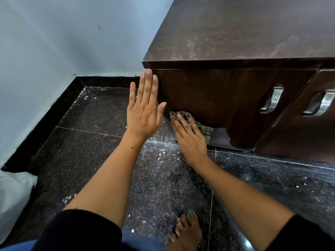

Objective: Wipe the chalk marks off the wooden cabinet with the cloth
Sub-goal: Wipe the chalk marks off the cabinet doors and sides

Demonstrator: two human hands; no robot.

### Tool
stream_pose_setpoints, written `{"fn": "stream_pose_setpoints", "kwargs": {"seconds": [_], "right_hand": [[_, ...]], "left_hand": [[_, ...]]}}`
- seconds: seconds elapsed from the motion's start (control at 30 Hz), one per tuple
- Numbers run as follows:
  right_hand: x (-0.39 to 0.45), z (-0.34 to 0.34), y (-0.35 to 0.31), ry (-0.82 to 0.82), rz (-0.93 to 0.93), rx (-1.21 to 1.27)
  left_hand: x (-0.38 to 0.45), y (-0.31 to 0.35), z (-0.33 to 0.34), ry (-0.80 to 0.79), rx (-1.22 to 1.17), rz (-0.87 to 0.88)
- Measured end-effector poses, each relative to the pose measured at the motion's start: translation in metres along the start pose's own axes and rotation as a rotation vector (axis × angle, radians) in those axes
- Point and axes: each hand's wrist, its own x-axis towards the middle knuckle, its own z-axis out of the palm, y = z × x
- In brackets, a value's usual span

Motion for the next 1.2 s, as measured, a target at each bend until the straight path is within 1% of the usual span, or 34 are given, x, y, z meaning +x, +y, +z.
{"fn": "stream_pose_setpoints", "kwargs": {"seconds": [0.07, 0.17, 0.23, 0.3, 0.4, 0.5, 0.63, 0.7, 0.77, 0.83, 0.93, 1.0, 1.2], "right_hand": [[0.008, 0.003, -0.002, -0.004, -0.088, -0.014], [0.004, 0.014, 0.008, -0.154, -0.235, -0.054], [-0.007, 0.022, 0.019, -0.208, -0.271, -0.098], [-0.015, 0.024, 0.026, -0.21, -0.255, -0.113], [-0.01, 0.018, 0.017, -0.139, -0.201, -0.111], [0.006, 0.016, 0.003, -0.065, -0.219, -0.099], [0.013, 0.018, 0.001, -0.138, -0.327, -0.189], [0.014, 0.012, 0.001, -0.094, -0.257, -0.15], [0.023, 0.002, -0.001, -0.004, -0.193, -0.118], [0.029, -0.001, -0.002, -0.018, -0.235, -0.145], [0.026, 0.008, -0.001, -0.163, -0.354, -0.268], [0.016, 0.014, 0.008, -0.23, -0.394, -0.311], [0.002, 0.017, 0.02, -0.218, -0.363, -0.317]], "left_hand": [[0.0, 0.0, -0.001, 0.0, -0.005, 0.006], [0.0, -0.006, -0.002, 0.006, 0.02, 0.039], [0.0, -0.01, -0.003, 0.016, 0.029, 0.057], [0.0, -0.012, -0.003, 0.02, 0.031, 0.071], [0.001, -0.011, -0.002, 0.029, 0.008, 0.071], [0.001, -0.009, 0.0, 0.035, -0.005, 0.065], [0.001, -0.008, 0.001, 0.03, -0.013, 0.048], [0.001, -0.006, 0.003, 0.026, -0.009, 0.032], [0.001, -0.002, 0.005, 0.029, -0.013, 0.005], [0.0, 0.002, 0.005, 0.025, -0.026, -0.013], [0.0, 0.002, 0.004, 0.018, -0.022, -0.015], [0.0, 0.002, 0.003, 0.023, -0.018, -0.016], [-0.002, 0.018, 0.005, 0.032, -0.036, -0.064]]}}
